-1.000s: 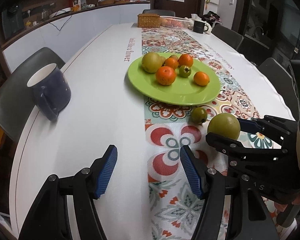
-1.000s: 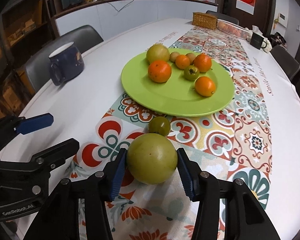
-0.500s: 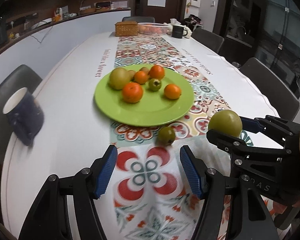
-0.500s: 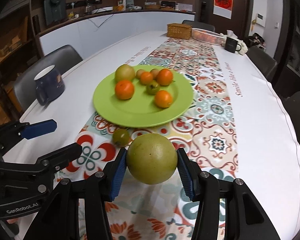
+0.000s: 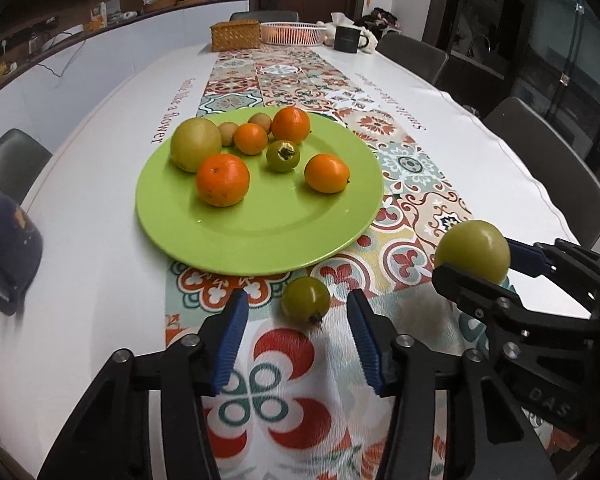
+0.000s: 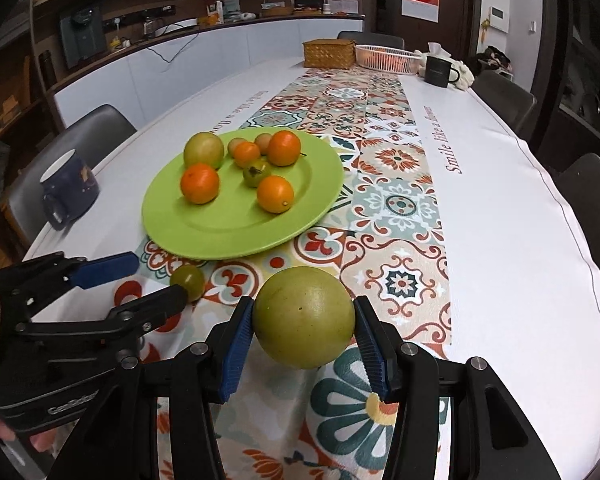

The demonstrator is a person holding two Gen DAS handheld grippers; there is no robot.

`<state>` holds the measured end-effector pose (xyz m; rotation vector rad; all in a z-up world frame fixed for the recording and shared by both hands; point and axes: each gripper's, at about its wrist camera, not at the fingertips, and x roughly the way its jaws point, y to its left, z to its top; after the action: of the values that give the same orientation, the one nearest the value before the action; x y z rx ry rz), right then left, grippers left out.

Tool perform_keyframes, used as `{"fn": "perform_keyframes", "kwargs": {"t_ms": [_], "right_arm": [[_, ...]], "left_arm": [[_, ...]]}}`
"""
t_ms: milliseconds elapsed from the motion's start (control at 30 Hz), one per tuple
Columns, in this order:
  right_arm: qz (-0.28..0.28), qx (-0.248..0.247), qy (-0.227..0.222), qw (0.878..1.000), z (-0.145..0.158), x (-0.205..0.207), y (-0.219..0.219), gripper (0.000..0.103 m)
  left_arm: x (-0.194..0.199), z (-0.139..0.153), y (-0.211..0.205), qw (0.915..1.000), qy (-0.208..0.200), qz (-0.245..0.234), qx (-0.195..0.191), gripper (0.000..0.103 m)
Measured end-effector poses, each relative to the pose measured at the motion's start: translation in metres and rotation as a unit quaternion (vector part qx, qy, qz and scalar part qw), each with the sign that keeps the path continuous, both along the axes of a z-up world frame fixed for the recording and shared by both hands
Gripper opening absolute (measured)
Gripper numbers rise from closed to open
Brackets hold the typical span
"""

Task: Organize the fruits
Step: 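Grasp the small green fruit with the left tool while the right tool holds the large green fruit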

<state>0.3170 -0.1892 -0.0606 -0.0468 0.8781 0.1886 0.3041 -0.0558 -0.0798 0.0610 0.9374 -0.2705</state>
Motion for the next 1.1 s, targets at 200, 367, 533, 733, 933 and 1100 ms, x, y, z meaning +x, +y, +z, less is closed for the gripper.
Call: {"fn": "perform_keyframes", "kwargs": {"t_ms": [200,367,533,733,933,1100], "right_arm": [[0.001,0.0,0.003,1.0,-0.005,0.005,-0.001,0.051],[0.004,0.0,0.008,1.0,-0.008,0.006,0.0,0.051],[0.007,0.002,0.01,1.0,-0.009,0.007,0.001,0.051],[0.008,0.006,0.009,1.0,-0.007,0.005,0.003,0.051],[0.012,0.008,-0.003,1.0,0.005,-0.002,0.008,0.051],[0.018,0.006,-0.015,1.0,0.017,-0.009,0.014,0.051]], "left_arm": [[0.01,-0.012,-0.007,0.9998,0.016,-0.004,0.01,0.037],[0.011,-0.017,-0.007,0.9996,0.022,-0.007,0.015,0.029],[0.01,-0.016,-0.008,0.9996,0.021,-0.01,0.016,0.028],[0.001,-0.006,-0.002,0.9999,0.016,-0.004,0.001,0.028],[-0.01,0.005,0.008,0.9999,0.007,0.012,-0.006,0.028],[-0.018,0.019,0.018,0.9997,-0.007,0.023,-0.001,0.028]]}}
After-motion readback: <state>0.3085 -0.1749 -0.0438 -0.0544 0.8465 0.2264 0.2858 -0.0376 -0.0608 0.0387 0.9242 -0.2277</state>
